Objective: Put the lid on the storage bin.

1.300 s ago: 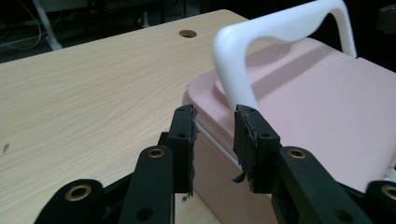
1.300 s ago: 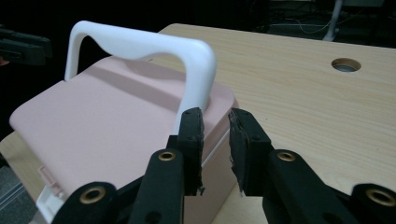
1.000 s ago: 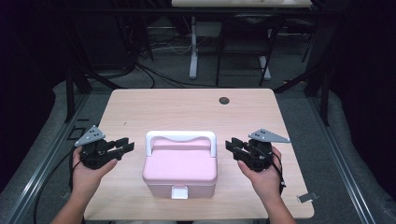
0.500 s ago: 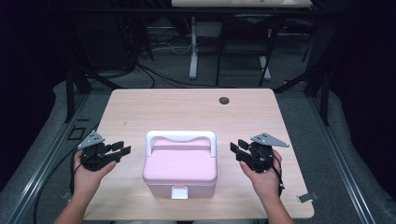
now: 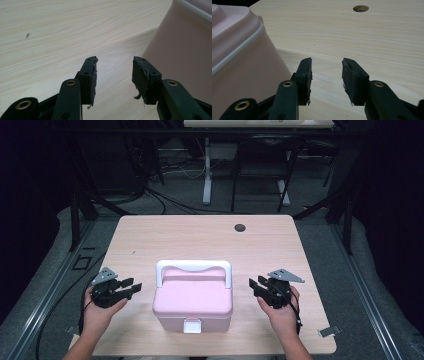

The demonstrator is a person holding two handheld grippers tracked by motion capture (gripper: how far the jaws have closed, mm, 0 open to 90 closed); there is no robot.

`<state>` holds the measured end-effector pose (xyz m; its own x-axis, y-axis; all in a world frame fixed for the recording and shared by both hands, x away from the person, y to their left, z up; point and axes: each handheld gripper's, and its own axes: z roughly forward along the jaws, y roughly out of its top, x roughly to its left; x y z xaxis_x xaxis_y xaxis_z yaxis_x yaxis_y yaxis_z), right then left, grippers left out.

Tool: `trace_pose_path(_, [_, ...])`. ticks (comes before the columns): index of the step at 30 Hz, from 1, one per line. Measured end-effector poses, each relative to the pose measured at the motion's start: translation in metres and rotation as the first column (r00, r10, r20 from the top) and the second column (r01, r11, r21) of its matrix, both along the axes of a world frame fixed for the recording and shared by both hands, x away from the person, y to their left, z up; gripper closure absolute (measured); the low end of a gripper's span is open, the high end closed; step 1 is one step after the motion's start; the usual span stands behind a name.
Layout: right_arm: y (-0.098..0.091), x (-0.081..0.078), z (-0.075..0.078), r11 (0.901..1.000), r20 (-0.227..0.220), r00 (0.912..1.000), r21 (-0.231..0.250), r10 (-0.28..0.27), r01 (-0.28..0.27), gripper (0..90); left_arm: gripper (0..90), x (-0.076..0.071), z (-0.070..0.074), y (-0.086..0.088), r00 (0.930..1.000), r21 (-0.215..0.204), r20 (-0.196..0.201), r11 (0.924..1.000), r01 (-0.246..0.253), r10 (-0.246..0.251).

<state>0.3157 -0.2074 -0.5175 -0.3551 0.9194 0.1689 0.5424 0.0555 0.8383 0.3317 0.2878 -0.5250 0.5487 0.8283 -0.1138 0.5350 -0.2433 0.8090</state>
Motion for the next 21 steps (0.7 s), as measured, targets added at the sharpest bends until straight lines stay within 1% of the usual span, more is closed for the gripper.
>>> trace_pose_path(2, [-0.001,0.001,-0.002,1.0,0.0,1.0,0.003,-0.004,0.004,58.4,53.4,0.001,-0.003,0.0,1.0,0.0,-0.006,1.0,-0.003,0.003])
trace_pose_path(4, [-0.001,0.001,-0.004,0.9999,-0.001,1.0,0.006,-0.009,0.009,57.8,49.7,0.001,-0.005,0.0,0.9998,-0.011,-0.02,0.9999,-0.007,0.007])
trace_pose_path(6, [-0.001,0.002,-0.007,0.9999,-0.008,0.9999,0.008,-0.008,0.008,57.6,49.1,0.002,-0.009,0.0,0.9993,-0.036,-0.036,0.9993,-0.009,0.007])
trace_pose_path(7, [-0.001,0.002,-0.008,0.9999,-0.014,0.9999,0.009,-0.007,0.007,57.3,49.1,0.003,-0.01,0.001,0.9988,-0.042,-0.049,0.9991,-0.006,0.004])
trace_pose_path(9, [0.0,0.003,-0.011,0.9999,-0.02,0.9997,0.007,-0.01,0.01,56.4,48.9,0.004,-0.011,0.0,0.9984,-0.031,-0.056,0.9995,-0.009,0.007])
trace_pose_path(14, [-0.001,0.005,-0.015,0.9997,-0.018,0.9996,-0.005,-0.023,0.023,54.7,48.8,0.005,-0.013,0.0,0.9985,-0.004,-0.053,0.9999,-0.013,0.012])
trace_pose_path(15, [-0.001,0.006,-0.016,0.9998,-0.021,0.9996,-0.002,-0.021,0.021,54.7,48.8,0.005,-0.013,0.0,0.9982,-0.004,-0.058,0.9999,-0.013,0.013])
trace_pose_path(17, [-0.001,0.006,-0.016,0.9997,-0.026,0.9994,-0.005,-0.023,0.022,54.6,48.9,0.005,-0.014,0.0,0.9983,-0.01,-0.056,0.9999,-0.013,0.013])
trace_pose_path(20, [0.0,0.006,-0.017,0.9998,-0.024,0.9996,0.0,-0.018,0.018,53.7,49.1,0.005,-0.014,0.001,0.9983,-0.012,-0.055,0.9997,-0.02,0.019])
trace_pose_path(21, [0.0,0.006,-0.017,0.9998,-0.026,0.9995,-0.006,-0.02,0.02,53.5,49.3,0.006,-0.015,0.001,0.9982,-0.019,-0.056,0.9996,-0.02,0.019])
